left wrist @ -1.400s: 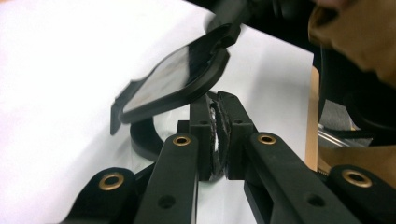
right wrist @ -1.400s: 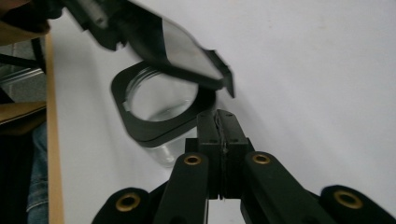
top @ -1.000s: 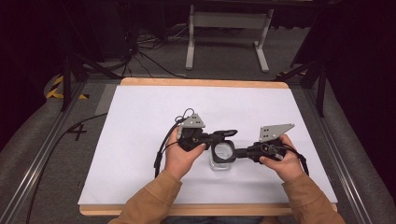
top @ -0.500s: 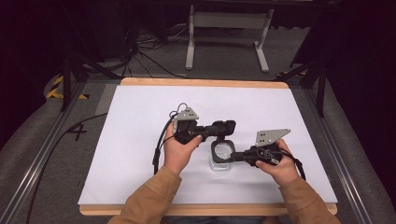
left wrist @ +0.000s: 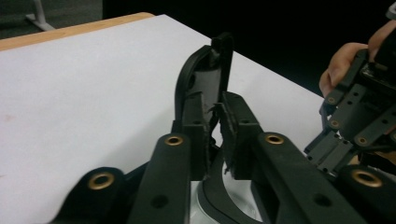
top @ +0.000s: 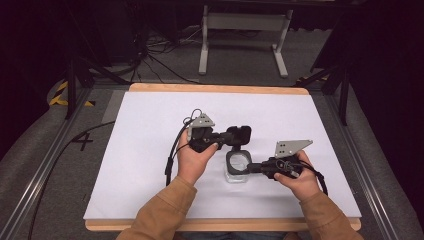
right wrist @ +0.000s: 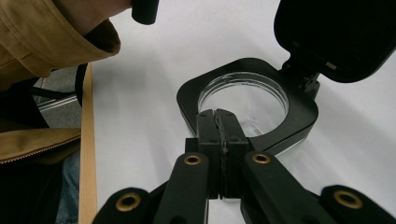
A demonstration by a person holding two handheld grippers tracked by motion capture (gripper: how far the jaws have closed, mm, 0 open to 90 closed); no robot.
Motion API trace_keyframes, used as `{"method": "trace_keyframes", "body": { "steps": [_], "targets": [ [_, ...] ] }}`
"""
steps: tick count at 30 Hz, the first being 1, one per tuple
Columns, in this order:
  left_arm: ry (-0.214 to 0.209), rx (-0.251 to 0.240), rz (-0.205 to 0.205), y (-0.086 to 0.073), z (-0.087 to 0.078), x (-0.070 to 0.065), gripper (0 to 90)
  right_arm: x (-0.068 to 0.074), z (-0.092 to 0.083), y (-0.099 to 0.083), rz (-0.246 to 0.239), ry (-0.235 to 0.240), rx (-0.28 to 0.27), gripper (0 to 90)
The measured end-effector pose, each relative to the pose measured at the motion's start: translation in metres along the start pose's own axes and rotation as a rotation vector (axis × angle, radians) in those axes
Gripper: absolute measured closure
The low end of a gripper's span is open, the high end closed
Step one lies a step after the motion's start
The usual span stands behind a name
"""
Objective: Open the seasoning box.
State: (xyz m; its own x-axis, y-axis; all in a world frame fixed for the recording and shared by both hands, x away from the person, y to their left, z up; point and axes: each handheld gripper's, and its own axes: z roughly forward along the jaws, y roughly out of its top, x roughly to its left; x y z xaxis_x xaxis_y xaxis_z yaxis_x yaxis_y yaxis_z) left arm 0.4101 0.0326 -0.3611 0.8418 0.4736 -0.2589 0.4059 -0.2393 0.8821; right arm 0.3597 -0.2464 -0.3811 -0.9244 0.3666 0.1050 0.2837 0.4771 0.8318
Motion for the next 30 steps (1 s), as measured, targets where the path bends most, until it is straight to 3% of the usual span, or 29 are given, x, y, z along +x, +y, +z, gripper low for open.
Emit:
{"method": "trace_keyframes", "body": {
  "steps": [6, 7, 9, 10, 11, 14, 15, 20, 24, 26, 28, 30],
  "targets": [
    [0.008, 0.014, -0.001, 0.001, -0.023, -0.003, 74.3, -0.001, -0.012, 0.003, 0.009, -0.023, -0.048, 90.0],
    [0.029, 0.022, 0.005, 0.001, -0.028, -0.004, 73.5, -0.001, -0.015, 0.003, 0.013, -0.030, -0.054, 90.0],
    [0.085, 0.063, 0.054, 0.000, -0.038, -0.008, 70.7, -0.003, -0.021, 0.004, 0.022, -0.045, -0.065, 90.0],
    [0.101, 0.081, 0.064, -0.001, -0.042, -0.009, 69.6, -0.004, -0.024, 0.003, 0.028, -0.059, -0.074, 86.1],
    [0.111, 0.090, 0.066, -0.002, -0.046, -0.009, 69.0, -0.004, -0.027, 0.003, 0.046, -0.070, -0.087, 80.0],
    [0.119, 0.107, 0.067, -0.006, -0.056, -0.007, 66.4, -0.007, -0.033, 0.002, 0.058, -0.095, -0.102, 78.9],
    [0.134, 0.121, 0.070, -0.009, -0.062, -0.005, 64.9, -0.010, -0.040, 0.000, 0.069, -0.142, -0.099, 75.5],
    [0.194, 0.179, 0.063, -0.029, -0.092, 0.011, 61.3, -0.019, -0.054, -0.001, 0.092, -0.205, -0.115, 71.0],
    [0.239, 0.236, 0.047, -0.042, -0.111, 0.024, 56.1, -0.026, -0.062, -0.005, 0.114, -0.290, -0.076, 63.5],
    [0.258, 0.244, 0.027, -0.047, -0.117, 0.029, 55.5, -0.027, -0.063, -0.007, 0.124, -0.303, -0.069, 61.4],
    [0.279, 0.244, 0.013, -0.051, -0.124, 0.036, 54.3, -0.033, -0.067, -0.012, 0.137, -0.355, -0.035, 55.2],
    [0.282, 0.258, 0.001, -0.055, -0.130, 0.044, 52.0, -0.038, -0.069, -0.017, 0.157, -0.377, 0.003, 48.4]
  ]
}}
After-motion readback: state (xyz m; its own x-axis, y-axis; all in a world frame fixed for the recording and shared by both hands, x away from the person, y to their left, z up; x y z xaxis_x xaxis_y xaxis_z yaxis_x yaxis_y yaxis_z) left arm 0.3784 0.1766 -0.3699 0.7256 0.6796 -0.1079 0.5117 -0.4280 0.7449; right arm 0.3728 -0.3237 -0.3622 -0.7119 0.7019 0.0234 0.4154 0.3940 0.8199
